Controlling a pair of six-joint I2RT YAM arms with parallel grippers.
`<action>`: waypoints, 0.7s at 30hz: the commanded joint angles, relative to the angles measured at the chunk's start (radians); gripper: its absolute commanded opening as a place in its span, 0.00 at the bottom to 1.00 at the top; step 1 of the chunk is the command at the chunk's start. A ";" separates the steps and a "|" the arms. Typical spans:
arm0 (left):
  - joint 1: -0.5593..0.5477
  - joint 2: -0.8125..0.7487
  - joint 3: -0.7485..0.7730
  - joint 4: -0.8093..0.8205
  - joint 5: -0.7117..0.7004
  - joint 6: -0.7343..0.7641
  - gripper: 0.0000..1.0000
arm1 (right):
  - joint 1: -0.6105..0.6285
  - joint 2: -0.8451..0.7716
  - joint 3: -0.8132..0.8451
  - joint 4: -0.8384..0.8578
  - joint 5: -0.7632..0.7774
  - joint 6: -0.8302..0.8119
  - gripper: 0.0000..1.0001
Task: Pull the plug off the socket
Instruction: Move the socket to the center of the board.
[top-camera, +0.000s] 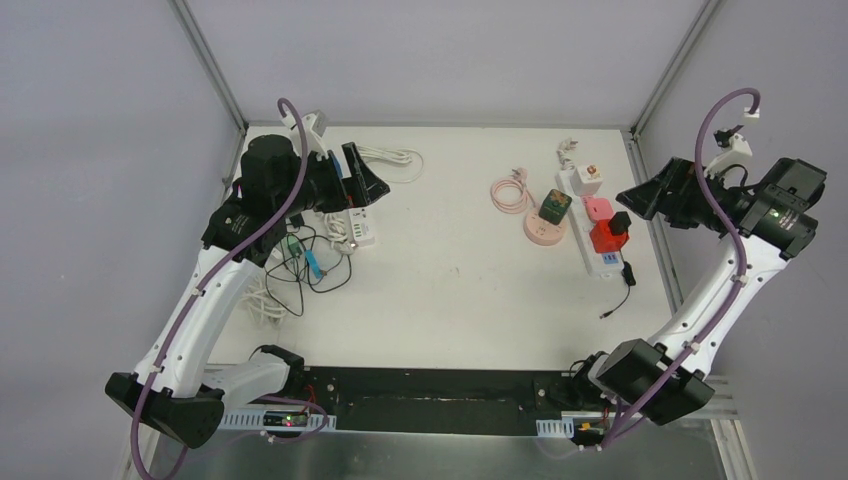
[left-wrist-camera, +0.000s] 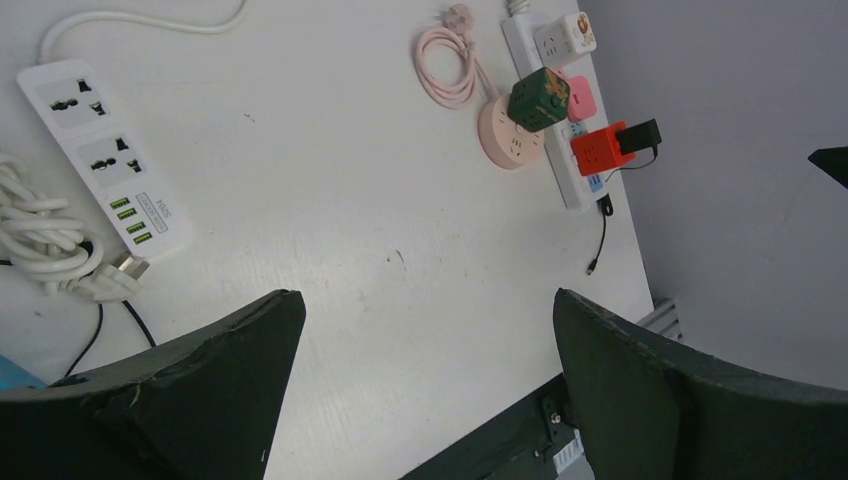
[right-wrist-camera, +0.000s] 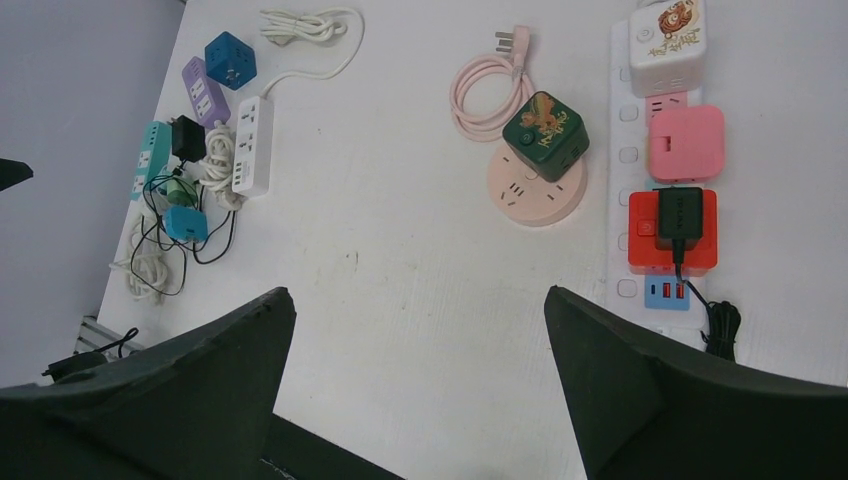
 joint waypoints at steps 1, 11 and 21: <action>0.006 -0.027 -0.009 0.011 0.022 -0.038 0.99 | -0.008 -0.045 -0.022 0.025 -0.038 -0.026 1.00; 0.006 -0.029 -0.027 0.010 0.047 -0.065 0.99 | -0.008 -0.085 -0.064 0.045 -0.040 -0.007 1.00; 0.006 -0.040 -0.052 0.014 0.055 -0.089 0.99 | -0.008 -0.084 -0.093 0.046 -0.050 -0.012 1.00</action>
